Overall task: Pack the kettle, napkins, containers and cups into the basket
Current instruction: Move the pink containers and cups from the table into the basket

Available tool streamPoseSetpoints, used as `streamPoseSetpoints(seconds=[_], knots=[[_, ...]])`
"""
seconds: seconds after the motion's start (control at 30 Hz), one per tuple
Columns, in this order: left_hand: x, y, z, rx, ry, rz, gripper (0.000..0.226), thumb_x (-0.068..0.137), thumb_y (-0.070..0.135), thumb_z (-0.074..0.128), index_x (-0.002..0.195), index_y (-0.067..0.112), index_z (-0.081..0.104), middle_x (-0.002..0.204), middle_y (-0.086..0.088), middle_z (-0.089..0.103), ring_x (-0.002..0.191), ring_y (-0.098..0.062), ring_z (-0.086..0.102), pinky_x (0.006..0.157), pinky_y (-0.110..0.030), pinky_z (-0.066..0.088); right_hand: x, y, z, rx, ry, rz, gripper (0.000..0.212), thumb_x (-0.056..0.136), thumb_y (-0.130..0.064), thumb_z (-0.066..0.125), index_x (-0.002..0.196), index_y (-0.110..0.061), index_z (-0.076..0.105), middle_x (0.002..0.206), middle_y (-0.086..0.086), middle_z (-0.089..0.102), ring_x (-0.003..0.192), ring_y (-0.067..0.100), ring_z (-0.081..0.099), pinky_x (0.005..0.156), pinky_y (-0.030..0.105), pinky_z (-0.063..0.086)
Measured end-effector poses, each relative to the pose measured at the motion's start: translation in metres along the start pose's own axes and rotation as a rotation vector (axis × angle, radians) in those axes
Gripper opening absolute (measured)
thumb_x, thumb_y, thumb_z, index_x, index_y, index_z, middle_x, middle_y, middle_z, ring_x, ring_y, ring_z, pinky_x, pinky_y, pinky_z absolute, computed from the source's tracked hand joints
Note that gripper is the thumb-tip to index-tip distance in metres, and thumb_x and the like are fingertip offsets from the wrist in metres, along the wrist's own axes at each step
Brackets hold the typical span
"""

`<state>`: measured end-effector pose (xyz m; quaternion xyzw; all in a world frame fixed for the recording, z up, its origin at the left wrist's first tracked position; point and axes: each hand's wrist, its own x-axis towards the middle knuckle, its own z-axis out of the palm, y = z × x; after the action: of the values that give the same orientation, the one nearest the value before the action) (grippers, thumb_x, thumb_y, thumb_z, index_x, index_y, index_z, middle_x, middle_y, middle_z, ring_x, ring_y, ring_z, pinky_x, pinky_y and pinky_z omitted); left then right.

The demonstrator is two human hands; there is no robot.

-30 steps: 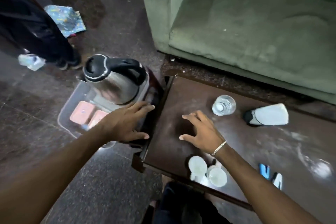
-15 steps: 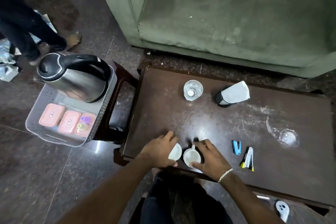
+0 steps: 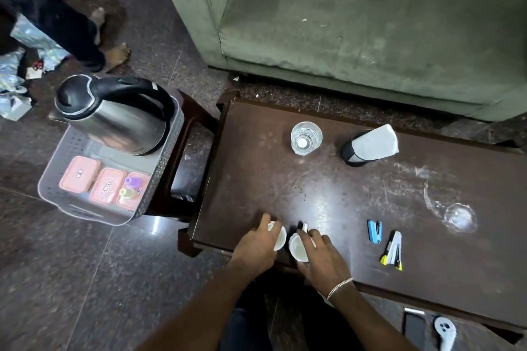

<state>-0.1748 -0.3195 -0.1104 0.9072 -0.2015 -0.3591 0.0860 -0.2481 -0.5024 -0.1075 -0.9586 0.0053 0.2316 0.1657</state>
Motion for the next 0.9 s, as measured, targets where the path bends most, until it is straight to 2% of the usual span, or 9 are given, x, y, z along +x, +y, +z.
streamPoseSetpoints(seconds=[0.07, 0.17, 0.27, 0.4, 0.5, 0.63, 0.8, 0.9], knots=[[-0.001, -0.002, -0.004, -0.046, 0.029, -0.007, 0.061, 0.085, 0.026, 0.072, 0.136, 0.029, 0.038, 0.138, -0.004, 0.035, 0.085, -0.045, 0.071, 0.068, -0.047, 0.055, 0.001, -0.001, -0.002, 0.007, 0.032, -0.017, 0.072, 0.058, -0.030, 0.089, 0.125, -0.012, 0.068, 0.108, 0.009, 0.069, 0.076, 0.026, 0.065, 0.063, 0.034, 0.059], [-0.007, -0.003, -0.022, -0.108, 0.094, -0.021, 0.055, 0.086, 0.029, 0.067, 0.135, 0.031, 0.041, 0.136, -0.002, 0.036, 0.082, -0.047, 0.070, 0.067, -0.048, 0.055, 0.005, -0.004, -0.012, 0.049, 0.092, -0.032, 0.073, 0.059, -0.025, 0.089, 0.127, -0.010, 0.067, 0.115, 0.009, 0.069, 0.078, 0.028, 0.065, 0.064, 0.035, 0.060], [-0.020, -0.014, -0.055, -0.145, 0.143, -0.029, 0.053, 0.088, 0.028, 0.064, 0.136, 0.035, 0.043, 0.137, 0.002, 0.037, 0.083, -0.046, 0.070, 0.072, -0.050, 0.059, 0.016, -0.021, -0.030, 0.083, 0.162, -0.072, 0.072, 0.061, -0.028, 0.087, 0.128, -0.014, 0.065, 0.118, 0.004, 0.067, 0.082, 0.026, 0.064, 0.062, 0.033, 0.059], [-0.046, -0.048, -0.109, -0.245, 0.206, -0.026, 0.060, 0.085, 0.023, 0.060, 0.140, 0.042, 0.042, 0.141, 0.005, 0.036, 0.095, -0.041, 0.069, 0.082, -0.048, 0.059, 0.042, -0.061, -0.062, 0.152, 0.244, -0.122, 0.074, 0.064, -0.035, 0.085, 0.132, -0.024, 0.058, 0.115, -0.004, 0.063, 0.087, 0.022, 0.062, 0.057, 0.030, 0.057], [-0.065, -0.085, -0.148, -0.288, 0.295, -0.046, 0.068, 0.082, 0.018, 0.063, 0.143, 0.042, 0.045, 0.140, 0.004, 0.040, 0.106, -0.037, 0.068, 0.091, -0.045, 0.057, 0.064, -0.097, -0.085, 0.190, 0.285, -0.180, 0.071, 0.068, -0.037, 0.081, 0.134, -0.023, 0.059, 0.115, -0.004, 0.063, 0.093, 0.021, 0.063, 0.064, 0.032, 0.059], [-0.094, -0.145, -0.194, -0.346, 0.469, -0.166, 0.069, 0.080, 0.025, 0.075, 0.145, 0.034, 0.052, 0.134, -0.002, 0.048, 0.110, -0.034, 0.065, 0.093, -0.038, 0.054, 0.094, -0.152, -0.115, 0.244, 0.324, -0.293, 0.069, 0.073, -0.039, 0.076, 0.137, -0.021, 0.058, 0.119, -0.003, 0.060, 0.099, 0.022, 0.061, 0.079, 0.035, 0.058], [-0.118, -0.227, -0.236, -0.400, 0.644, -0.416, 0.073, 0.070, 0.022, 0.092, 0.136, 0.024, 0.060, 0.127, -0.009, 0.058, 0.112, -0.036, 0.063, 0.094, -0.044, 0.051, 0.126, -0.221, -0.140, 0.318, 0.351, -0.411, 0.066, 0.077, -0.042, 0.073, 0.137, -0.022, 0.056, 0.125, -0.004, 0.058, 0.108, 0.022, 0.061, 0.082, 0.039, 0.058], [-0.113, -0.269, -0.254, -0.391, 0.663, -0.563, 0.070, 0.068, 0.022, 0.093, 0.131, 0.020, 0.063, 0.126, -0.016, 0.060, 0.111, -0.041, 0.064, 0.091, -0.044, 0.050, 0.144, -0.255, -0.144, 0.311, 0.339, -0.447, 0.066, 0.078, -0.045, 0.071, 0.137, -0.021, 0.056, 0.123, -0.003, 0.059, 0.107, 0.022, 0.060, 0.083, 0.040, 0.057]])
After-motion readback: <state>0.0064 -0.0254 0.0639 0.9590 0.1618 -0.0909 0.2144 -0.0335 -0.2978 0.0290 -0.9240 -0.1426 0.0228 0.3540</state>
